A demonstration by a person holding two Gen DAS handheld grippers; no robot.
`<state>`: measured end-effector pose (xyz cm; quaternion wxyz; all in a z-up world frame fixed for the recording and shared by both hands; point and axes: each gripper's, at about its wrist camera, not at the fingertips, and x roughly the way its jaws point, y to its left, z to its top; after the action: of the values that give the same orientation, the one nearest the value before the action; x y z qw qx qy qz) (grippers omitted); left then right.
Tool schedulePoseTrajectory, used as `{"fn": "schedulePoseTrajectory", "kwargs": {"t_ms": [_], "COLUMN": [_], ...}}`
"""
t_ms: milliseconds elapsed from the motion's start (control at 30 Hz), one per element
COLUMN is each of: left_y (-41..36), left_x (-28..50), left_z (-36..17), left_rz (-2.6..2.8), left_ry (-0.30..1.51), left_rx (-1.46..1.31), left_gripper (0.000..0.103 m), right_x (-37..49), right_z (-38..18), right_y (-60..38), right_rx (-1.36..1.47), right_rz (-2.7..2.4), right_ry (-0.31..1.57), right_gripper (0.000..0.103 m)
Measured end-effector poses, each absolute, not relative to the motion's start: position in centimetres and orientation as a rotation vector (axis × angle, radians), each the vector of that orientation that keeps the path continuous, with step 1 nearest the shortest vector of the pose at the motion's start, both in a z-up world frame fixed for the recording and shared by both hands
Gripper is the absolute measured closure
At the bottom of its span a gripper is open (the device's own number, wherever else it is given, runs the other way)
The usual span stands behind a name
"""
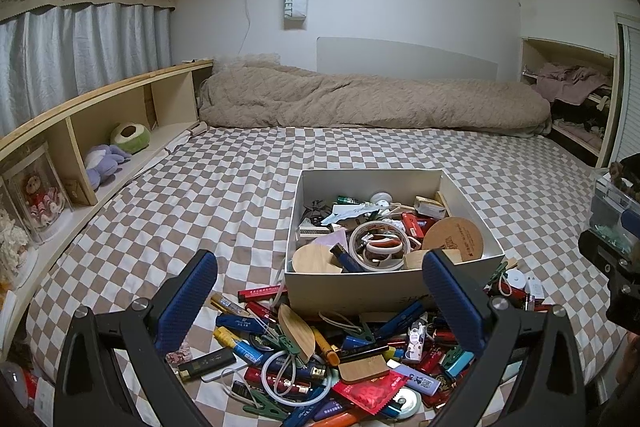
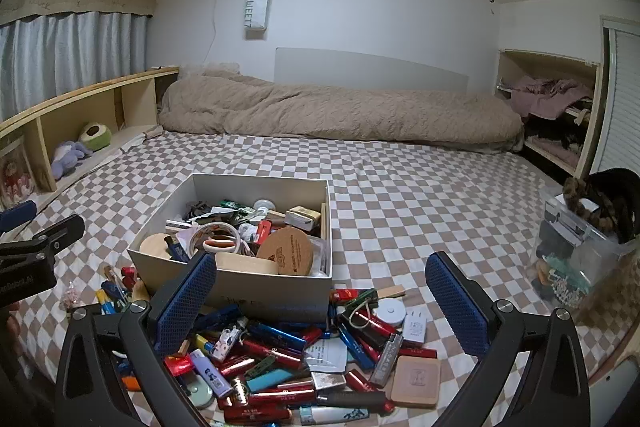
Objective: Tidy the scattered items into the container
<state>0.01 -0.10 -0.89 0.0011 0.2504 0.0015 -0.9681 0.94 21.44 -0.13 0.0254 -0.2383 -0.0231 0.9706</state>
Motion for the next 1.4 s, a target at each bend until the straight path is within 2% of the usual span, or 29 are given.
{"fn": "schedulePoseTrajectory", "kwargs": {"t_ms": [567,933,1133,1400], "left_y": [-0.3,-0.4,-0.9,-0.3], "left_x": [0.0,0.3,0.7,0.9], "left_z": [-0.8,-0.5,0.0,-0.5], "left_rz": [-3.039,-3.039,-3.062,-3.045], "left_ry": [0.009,0.037,0.112,0.057], "left_rx": [0.784,0.758,0.743,0.758], "left_gripper": [0.000,0.000,0.000,0.000], "right_x": [1.0,1.9,2.1,1.6], "right_z": [-0.1,1.0,0.8,-1.0], "right_y": [21.5,22.2,22.8,22.4], "right_rx": [-0.729,-0.649,-0.620,-0.643], "right_rz": [3.008,3.062,3.066,3.074], "right_ry": [-0.065,0.006,0.067,0.116], "right_gripper": [0.000,0.000,0.000,0.000]}}
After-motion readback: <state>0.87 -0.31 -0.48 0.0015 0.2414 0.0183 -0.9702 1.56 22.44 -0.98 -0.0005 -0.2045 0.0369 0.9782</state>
